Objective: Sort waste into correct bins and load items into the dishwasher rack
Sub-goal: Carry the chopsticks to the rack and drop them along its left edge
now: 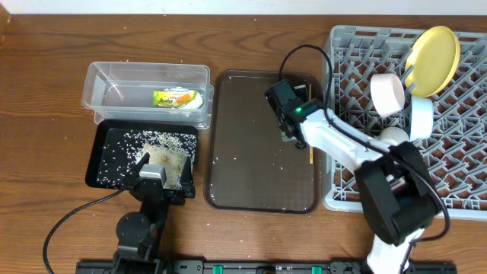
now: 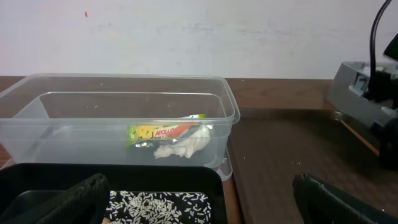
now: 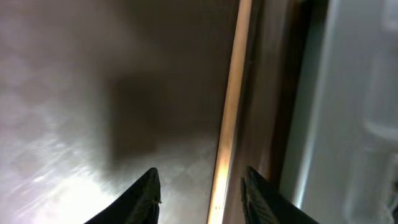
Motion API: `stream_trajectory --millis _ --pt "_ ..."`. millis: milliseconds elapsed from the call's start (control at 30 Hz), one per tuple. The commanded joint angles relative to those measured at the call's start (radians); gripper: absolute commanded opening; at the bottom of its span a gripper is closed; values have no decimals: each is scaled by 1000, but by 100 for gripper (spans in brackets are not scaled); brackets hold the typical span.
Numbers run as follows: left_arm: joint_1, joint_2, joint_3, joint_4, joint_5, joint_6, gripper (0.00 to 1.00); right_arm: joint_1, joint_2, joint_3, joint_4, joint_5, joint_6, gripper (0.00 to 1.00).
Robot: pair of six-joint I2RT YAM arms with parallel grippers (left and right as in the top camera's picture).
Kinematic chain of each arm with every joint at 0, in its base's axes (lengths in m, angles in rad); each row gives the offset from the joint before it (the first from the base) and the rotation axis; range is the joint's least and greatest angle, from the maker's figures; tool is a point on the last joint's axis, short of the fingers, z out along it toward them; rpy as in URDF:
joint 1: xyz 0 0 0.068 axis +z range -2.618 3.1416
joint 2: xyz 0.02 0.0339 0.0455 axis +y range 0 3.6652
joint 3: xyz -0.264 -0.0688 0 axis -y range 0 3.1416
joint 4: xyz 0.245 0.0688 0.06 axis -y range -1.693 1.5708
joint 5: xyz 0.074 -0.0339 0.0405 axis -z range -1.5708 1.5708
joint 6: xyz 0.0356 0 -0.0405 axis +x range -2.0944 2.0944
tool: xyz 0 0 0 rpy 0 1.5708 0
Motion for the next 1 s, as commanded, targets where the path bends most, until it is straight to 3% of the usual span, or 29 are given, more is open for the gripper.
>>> stream_trajectory --millis 0,200,300,433,667,967 --pt "5 -8 -19 -31 -4 17 96 -25 42 2 0 -11 36 41" --pt "5 -8 -19 -31 -4 17 96 -61 83 2 -36 -159 42 22" --pt "5 -8 -19 -31 -4 17 96 -61 84 3 -45 -270 17 2" --pt "5 -8 -19 -31 -4 17 96 -41 42 12 -41 -303 -41 1" --pt "5 -8 -19 -31 -4 17 96 -40 -196 32 -41 -299 -90 1" --pt "5 -8 -19 -31 -4 17 96 -213 -406 29 -95 -173 -128 1"
